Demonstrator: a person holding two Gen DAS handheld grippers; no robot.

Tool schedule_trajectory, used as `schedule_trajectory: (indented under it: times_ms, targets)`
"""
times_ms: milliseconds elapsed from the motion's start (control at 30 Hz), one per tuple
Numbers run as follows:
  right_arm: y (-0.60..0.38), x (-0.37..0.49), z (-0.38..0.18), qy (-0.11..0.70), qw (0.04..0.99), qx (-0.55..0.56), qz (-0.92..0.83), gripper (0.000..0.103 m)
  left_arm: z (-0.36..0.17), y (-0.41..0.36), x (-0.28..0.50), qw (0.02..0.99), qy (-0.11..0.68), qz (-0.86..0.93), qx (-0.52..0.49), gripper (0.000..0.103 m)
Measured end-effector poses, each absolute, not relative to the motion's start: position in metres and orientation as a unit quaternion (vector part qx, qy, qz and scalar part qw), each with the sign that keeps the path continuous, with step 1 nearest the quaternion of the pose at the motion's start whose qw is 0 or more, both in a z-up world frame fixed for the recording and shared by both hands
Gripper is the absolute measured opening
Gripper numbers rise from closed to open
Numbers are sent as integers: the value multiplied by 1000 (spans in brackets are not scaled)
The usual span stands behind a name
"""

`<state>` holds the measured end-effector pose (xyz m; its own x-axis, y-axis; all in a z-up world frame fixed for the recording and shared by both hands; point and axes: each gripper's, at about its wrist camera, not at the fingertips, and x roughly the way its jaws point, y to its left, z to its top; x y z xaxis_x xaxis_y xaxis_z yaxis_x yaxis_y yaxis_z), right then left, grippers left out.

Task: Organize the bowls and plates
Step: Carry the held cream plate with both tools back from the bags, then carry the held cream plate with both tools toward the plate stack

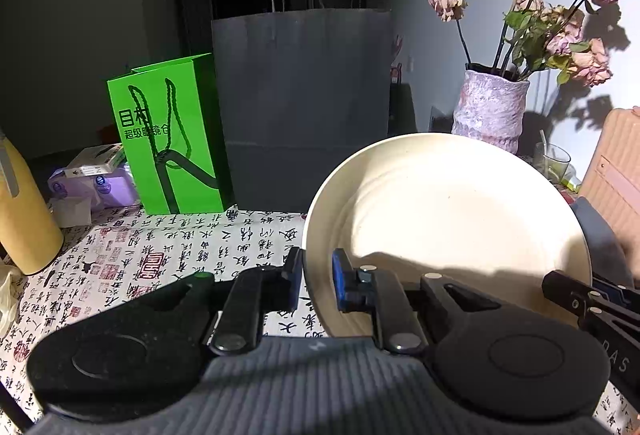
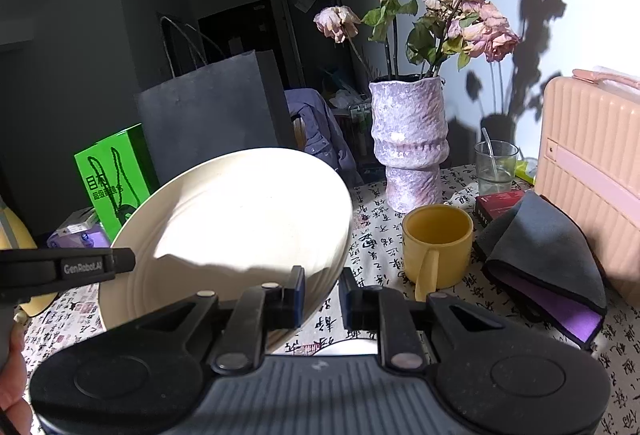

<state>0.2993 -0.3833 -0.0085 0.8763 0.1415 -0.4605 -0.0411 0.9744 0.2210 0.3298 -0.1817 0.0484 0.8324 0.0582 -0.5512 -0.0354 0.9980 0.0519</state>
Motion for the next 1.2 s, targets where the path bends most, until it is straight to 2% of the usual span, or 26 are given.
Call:
schedule_trajectory:
  times_ms: [1200]
  targets:
    - [-369, 194, 12, 224, 969, 92, 56, 18, 74, -160, 215, 967, 255, 20, -10, 16]
